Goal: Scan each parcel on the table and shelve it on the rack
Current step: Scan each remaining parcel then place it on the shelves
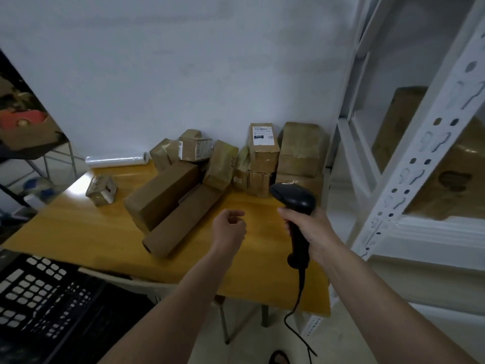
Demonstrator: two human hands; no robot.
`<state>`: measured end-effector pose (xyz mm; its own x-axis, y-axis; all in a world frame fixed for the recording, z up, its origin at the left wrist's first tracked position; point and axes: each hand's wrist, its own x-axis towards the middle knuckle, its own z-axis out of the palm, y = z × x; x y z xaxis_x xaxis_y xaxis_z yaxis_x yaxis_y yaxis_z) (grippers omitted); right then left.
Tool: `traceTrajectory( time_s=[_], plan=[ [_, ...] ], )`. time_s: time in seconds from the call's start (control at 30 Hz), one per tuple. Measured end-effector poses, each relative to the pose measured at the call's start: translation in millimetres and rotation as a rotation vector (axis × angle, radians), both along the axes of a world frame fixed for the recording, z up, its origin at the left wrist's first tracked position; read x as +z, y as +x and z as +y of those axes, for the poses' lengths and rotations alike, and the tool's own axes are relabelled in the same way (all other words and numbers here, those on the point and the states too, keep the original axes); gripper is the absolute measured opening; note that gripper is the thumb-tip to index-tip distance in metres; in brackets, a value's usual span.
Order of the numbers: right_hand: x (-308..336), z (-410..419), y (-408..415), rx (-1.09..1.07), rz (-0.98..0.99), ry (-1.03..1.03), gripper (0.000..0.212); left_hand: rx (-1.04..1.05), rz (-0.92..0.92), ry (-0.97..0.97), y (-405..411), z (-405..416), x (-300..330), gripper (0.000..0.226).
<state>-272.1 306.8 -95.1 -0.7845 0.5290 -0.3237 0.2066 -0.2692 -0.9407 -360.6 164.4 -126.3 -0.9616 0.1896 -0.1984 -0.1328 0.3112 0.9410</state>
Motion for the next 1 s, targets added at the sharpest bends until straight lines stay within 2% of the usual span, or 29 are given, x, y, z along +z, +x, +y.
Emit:
traceTrajectory(
  time_s=[0.13, 0.3, 0.5, 0.73, 1.0],
  plan=[
    [7, 29, -42, -0.045, 0.014, -0.024, 0.013, -0.03, -0.043, -0.039, -42, 34, 4, 0.018],
    [13, 59, -84, -0.064, 0.039, -0.069, 0.012, -0.089, -0.076, -0.139, -90, 73, 7, 0.037],
    [12, 86, -119, -0.111, 0.063, -0.125, 0.008, -0.086, -0.053, -0.211, -135, 119, 9, 0.051],
    [-1, 100, -135, -0.157, 0.022, -0.143, 0.006, -0.033, -0.024, -0.407, -196, 173, 12, 0.073],
    [-15, 113, -150, -0.258, -0.061, -0.107, 0.02, -0.003, 0.005, -0.512, -248, 246, 7, 0.085]
  ],
)
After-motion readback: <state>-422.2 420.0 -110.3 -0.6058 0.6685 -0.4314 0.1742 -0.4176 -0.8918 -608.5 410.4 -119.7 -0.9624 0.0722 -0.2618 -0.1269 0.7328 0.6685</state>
